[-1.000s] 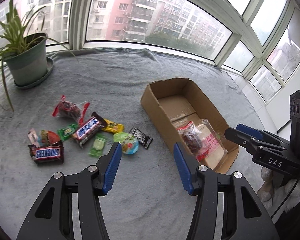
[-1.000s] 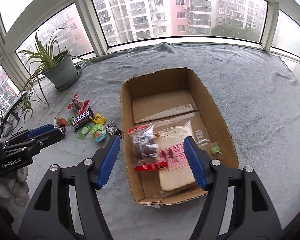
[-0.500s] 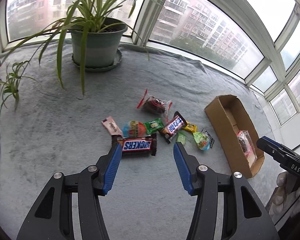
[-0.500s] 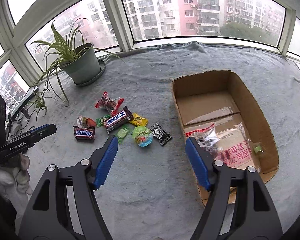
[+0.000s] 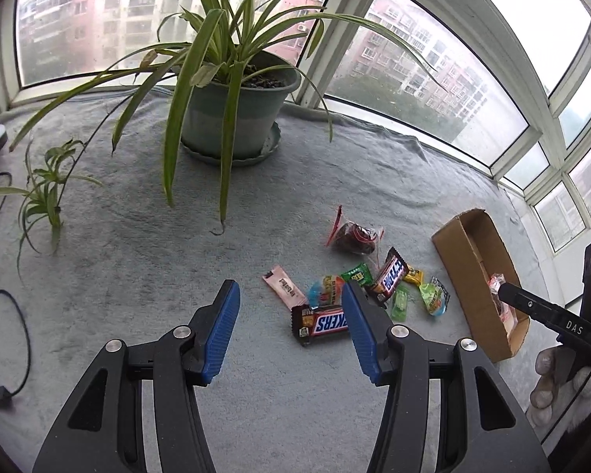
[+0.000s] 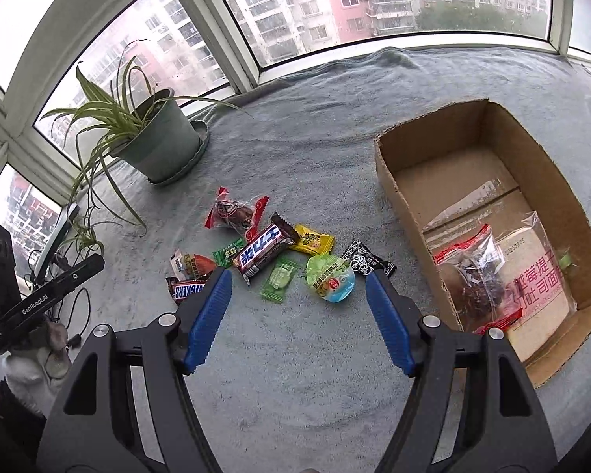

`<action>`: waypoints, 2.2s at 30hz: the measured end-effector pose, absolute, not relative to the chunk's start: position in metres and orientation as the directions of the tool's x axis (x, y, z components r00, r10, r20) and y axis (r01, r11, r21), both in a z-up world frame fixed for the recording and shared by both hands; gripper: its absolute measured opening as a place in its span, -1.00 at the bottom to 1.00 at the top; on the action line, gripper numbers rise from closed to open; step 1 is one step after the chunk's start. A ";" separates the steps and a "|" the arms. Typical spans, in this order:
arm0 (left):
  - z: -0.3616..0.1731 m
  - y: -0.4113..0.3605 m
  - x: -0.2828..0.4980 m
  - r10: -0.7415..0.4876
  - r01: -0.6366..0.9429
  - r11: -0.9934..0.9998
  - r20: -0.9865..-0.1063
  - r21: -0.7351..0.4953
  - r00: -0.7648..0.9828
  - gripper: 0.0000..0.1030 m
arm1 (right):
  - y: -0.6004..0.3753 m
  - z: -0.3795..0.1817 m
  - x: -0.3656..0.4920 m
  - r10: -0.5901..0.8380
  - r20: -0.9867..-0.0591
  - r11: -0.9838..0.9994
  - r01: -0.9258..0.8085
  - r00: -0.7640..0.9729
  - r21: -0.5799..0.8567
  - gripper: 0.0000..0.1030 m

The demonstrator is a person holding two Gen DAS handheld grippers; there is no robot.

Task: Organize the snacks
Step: 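Return both tools to the pile and close the left tool on the Snickers bar, then lift the Snickers bar with the left tool while the right tool grasps the green jelly cup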

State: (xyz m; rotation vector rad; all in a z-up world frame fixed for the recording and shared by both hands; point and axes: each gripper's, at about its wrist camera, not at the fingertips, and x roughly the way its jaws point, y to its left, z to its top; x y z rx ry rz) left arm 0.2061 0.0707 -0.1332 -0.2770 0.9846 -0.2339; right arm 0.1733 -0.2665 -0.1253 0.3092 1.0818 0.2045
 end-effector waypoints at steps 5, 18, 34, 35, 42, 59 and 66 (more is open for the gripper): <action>-0.130 0.069 0.226 -0.324 0.091 0.941 -0.785 -0.327 0.528 0.03 | -0.262 -0.151 0.189 0.314 -0.863 0.938 0.013 0.396 0.348 0.42; -0.173 0.011 0.230 -0.303 0.126 0.953 -0.832 -0.276 0.465 0.03 | -0.254 -0.187 0.196 0.267 -0.904 0.962 -0.146 0.333 0.230 0.42; -0.208 -0.021 0.198 -0.286 0.313 0.933 -0.893 -0.177 0.348 0.03 | -0.251 -0.181 0.182 0.299 -0.886 0.949 -0.203 0.355 0.239 0.42; -0.208 -0.021 0.195 -0.284 0.321 0.932 -0.893 -0.170 0.350 0.03 | -0.251 -0.182 0.181 0.290 -0.888 0.952 -0.198 0.358 0.232 0.42; -0.198 -0.006 0.195 -0.293 0.283 0.941 -0.860 -0.183 0.418 0.03 | -0.244 -0.188 0.183 0.266 -0.890 0.961 -0.172 0.370 0.215 0.42; -0.210 -0.027 0.212 -0.298 0.366 0.919 -0.869 -0.149 0.395 0.14 | -0.217 -0.210 0.215 0.089 -0.934 0.981 -0.193 0.346 0.021 0.31; -0.215 -0.033 0.218 -0.259 0.366 0.926 -0.864 -0.095 0.431 0.20 | -0.207 -0.211 0.214 0.045 -0.940 0.970 -0.240 0.338 -0.040 -0.14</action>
